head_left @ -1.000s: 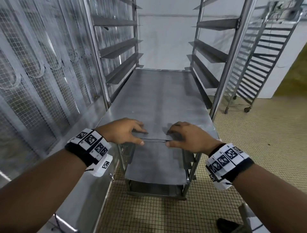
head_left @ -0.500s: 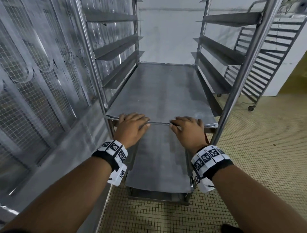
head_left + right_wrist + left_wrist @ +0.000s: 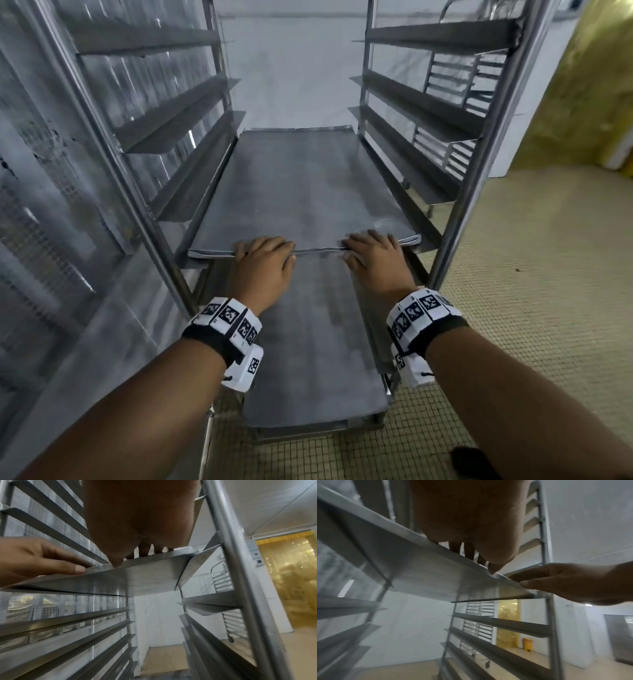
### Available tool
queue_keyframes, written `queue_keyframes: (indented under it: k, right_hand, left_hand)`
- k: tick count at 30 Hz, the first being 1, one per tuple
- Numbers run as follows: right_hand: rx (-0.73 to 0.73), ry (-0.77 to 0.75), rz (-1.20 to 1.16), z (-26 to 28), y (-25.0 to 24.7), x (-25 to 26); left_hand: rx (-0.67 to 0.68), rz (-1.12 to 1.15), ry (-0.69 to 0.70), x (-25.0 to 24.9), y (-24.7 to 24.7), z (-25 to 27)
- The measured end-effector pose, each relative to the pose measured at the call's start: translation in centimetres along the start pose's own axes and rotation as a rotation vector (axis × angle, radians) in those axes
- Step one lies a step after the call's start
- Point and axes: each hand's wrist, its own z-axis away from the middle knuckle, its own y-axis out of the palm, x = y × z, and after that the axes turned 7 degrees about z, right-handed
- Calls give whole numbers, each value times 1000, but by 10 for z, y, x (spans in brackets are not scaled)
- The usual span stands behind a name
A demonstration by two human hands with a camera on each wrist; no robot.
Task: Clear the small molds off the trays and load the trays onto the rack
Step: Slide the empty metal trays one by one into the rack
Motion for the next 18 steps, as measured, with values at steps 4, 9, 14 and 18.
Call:
queue_keyframes:
  k: [4,9,14,18]
  right_hand:
    - [-10,61,-28,49,-8,-23]
    - [-48,381,-57,166,-30,-77]
    - [50,870,-53,318,-62,-131]
    - [7,1218,-58,439,-109,-155]
  left_hand:
    - [-72,84,160,-46,33,-7]
    - [-135,360,387,-134,82,-3]
    - [369,735,405,-255,120,35]
    - [783,694,454,-361,140,75]
